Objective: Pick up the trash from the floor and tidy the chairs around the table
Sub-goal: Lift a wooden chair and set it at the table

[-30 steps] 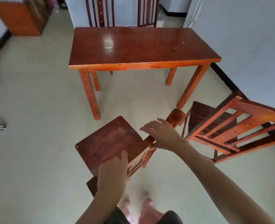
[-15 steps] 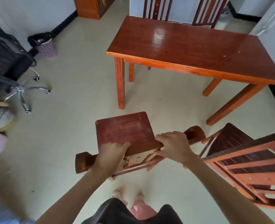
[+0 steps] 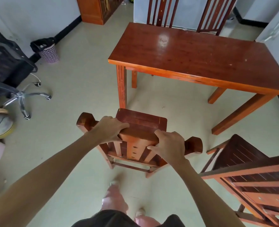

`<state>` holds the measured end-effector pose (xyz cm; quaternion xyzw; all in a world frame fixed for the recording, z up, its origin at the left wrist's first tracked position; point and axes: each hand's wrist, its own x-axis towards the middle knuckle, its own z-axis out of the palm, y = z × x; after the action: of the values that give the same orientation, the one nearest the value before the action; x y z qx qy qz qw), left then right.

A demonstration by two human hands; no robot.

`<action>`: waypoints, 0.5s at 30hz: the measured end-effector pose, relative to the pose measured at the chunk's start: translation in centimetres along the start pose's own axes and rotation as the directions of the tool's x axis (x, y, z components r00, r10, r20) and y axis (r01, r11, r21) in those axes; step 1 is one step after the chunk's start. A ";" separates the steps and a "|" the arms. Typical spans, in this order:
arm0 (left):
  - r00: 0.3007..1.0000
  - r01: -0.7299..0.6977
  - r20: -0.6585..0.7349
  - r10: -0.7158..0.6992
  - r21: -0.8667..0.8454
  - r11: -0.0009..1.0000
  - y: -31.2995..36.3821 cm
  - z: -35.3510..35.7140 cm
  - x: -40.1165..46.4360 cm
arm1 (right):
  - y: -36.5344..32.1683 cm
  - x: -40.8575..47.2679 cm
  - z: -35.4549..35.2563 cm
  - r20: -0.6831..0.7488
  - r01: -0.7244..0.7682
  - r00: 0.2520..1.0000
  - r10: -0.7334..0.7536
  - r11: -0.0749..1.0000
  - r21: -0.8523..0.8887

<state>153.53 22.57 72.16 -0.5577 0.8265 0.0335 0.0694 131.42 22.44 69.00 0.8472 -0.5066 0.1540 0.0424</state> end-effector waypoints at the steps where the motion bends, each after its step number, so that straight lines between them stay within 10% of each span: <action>1: 1.000 -0.006 0.004 0.006 0.003 1.000 -1.0 0.0 0.7 | -0.3 0.8 0.3 -0.009 -0.008 1.000 0.008 1.000 -0.003; 15: 0.979 -0.203 0.022 0.204 -0.032 0.979 -13.4 -1.0 10.6 | -2.4 12.4 4.5 -0.051 -0.159 0.986 0.156 0.985 -0.061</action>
<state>161.96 7.71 71.86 -0.4707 0.8777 0.0598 0.0677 139.89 12.09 68.64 0.7988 -0.5758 0.1598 0.0693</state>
